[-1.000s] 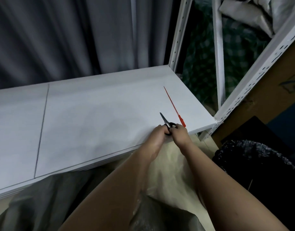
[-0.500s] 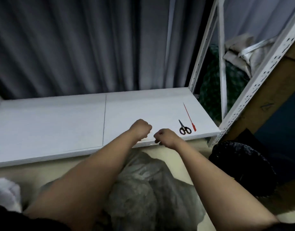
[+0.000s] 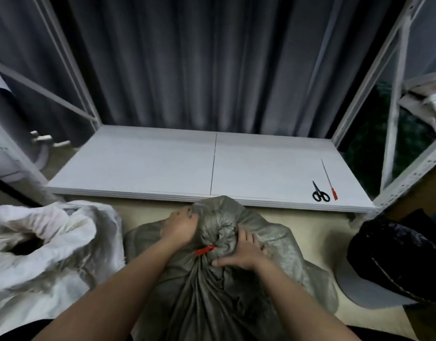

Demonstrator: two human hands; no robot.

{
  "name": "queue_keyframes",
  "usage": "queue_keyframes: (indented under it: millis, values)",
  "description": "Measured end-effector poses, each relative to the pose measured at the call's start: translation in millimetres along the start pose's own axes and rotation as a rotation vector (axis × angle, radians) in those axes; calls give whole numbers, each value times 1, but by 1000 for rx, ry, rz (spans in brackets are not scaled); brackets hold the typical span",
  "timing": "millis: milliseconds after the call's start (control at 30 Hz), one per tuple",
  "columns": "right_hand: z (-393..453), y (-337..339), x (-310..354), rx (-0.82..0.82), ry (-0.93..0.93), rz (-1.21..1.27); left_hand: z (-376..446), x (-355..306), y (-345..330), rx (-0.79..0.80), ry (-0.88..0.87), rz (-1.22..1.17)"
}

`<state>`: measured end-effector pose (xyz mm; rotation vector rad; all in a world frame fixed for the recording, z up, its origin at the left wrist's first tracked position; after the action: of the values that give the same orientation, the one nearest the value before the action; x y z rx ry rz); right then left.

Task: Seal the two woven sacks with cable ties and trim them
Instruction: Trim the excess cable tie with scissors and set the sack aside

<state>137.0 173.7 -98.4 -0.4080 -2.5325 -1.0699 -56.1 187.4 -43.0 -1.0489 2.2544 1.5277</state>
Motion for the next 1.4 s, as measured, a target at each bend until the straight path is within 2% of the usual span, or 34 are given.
queue_keyframes:
  millis: [67,133,200,267,333,500,667,800,1000,1100,1233,1400]
  values:
    - [3,-16,-1,-81,-72,-90,8,22,-18,82,21,-93]
    - [10,-25,2,-227,-91,-76,15,34,-34,162,28,-190]
    - [19,-26,4,-344,-91,55,21,39,-43,224,34,-236]
    - [22,-20,8,-397,-62,331,25,40,-42,243,58,-249]
    - [16,-5,20,-478,10,514,30,43,-35,230,83,-236]
    - [-19,48,48,-714,162,542,27,54,-5,185,129,-259]
    - [-60,72,41,-885,240,656,11,79,14,114,251,-266]
    - [-100,92,42,-990,320,760,2,90,26,79,247,-225]
    - [-150,152,89,-1045,482,681,-67,58,37,320,157,-188]
    - [-162,180,123,-1066,556,638,-95,51,34,444,162,-330]
    - [-165,209,176,-1044,635,548,-94,69,21,534,380,-646]
    - [-144,233,254,-940,760,403,-61,69,34,511,348,-923]
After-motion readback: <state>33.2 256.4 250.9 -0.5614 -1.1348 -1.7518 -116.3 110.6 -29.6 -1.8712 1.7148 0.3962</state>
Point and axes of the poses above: each hand's wrist, its own z-axis towards the middle knuckle, its own y-axis out of the back of the hand, x = y × z, the point moved 7 cm from there along z, towards the middle knuckle, and after that the axes turned 8 degrees about x, right-handed, at the moved point
